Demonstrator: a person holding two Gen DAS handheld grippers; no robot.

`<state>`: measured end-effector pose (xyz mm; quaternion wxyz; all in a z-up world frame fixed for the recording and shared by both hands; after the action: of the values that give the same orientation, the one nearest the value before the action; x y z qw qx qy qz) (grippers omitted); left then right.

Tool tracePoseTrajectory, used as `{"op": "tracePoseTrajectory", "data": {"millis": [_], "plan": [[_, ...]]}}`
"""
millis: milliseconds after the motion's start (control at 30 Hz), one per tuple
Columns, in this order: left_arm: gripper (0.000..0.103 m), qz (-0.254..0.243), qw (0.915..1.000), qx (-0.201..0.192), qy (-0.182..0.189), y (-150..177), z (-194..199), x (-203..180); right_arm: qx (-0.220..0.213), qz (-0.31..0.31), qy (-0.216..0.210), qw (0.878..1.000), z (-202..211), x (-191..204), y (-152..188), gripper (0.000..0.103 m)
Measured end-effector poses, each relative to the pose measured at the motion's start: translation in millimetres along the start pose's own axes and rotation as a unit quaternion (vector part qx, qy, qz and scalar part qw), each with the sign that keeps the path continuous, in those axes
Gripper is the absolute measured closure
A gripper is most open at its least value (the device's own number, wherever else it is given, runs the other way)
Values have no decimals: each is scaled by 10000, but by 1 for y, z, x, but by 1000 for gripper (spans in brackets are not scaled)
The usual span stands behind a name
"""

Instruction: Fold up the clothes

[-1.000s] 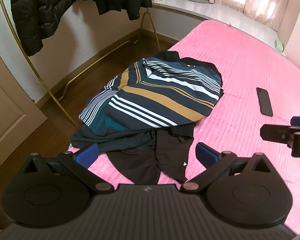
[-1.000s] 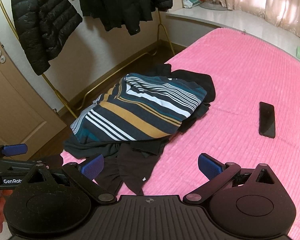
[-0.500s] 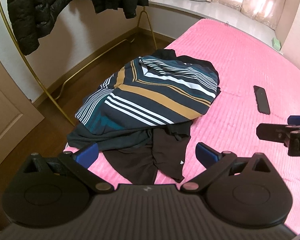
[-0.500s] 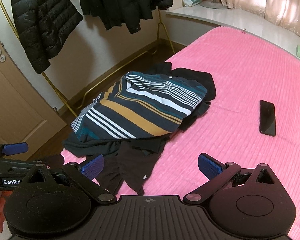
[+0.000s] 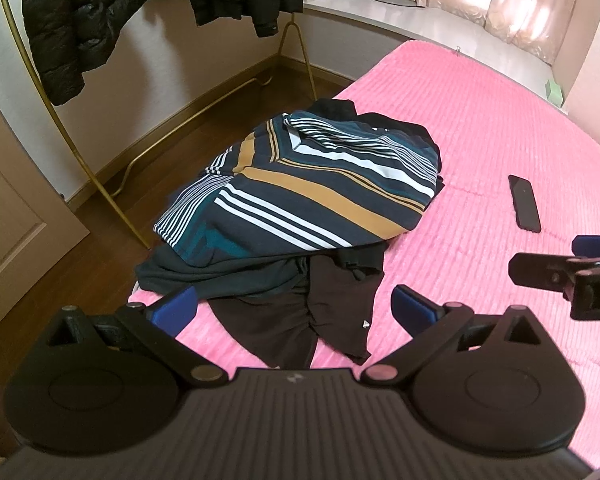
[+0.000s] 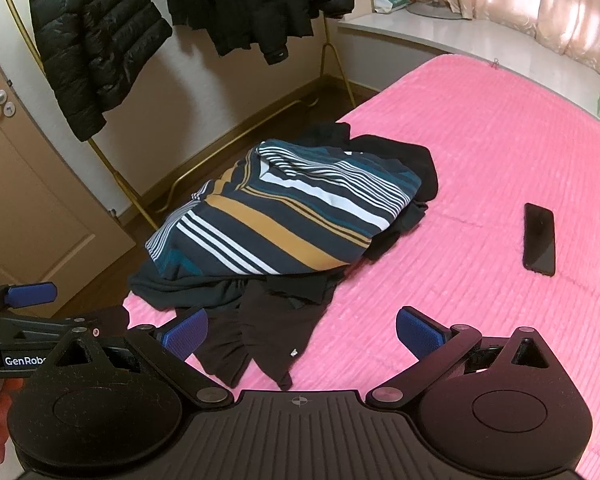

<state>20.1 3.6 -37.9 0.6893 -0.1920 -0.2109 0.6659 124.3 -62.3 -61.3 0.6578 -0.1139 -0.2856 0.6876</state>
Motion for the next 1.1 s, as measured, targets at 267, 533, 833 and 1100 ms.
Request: {"op": "tracePoseTrajectory", "data": {"millis": [267,533,833,1100], "plan": [[1,-6,10000,17,42,1,0,-1,18,9,11,10000,1,0,0,0],[1,21,10000,18,45,2,0,1,38,40,10,10000,-1,2,0,0],[1,2,10000,26,83,4,0,2,59,38,25,10000,0,3,1,0],[1,-5,9999,37,110,5,1,4,66,52,18,10000,2,4,2,0]]}}
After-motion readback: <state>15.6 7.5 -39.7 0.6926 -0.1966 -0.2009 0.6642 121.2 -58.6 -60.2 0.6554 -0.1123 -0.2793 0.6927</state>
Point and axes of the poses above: each gripper's, at about its wrist camera, not at the fingertips, and z roughly against the way its jaws point, x to its left, y to its underside, the point moved 4 cm from there along -z, roughly the way its jaws point, and after that the axes turned 1 degree about -z, right-handed, at the moved point
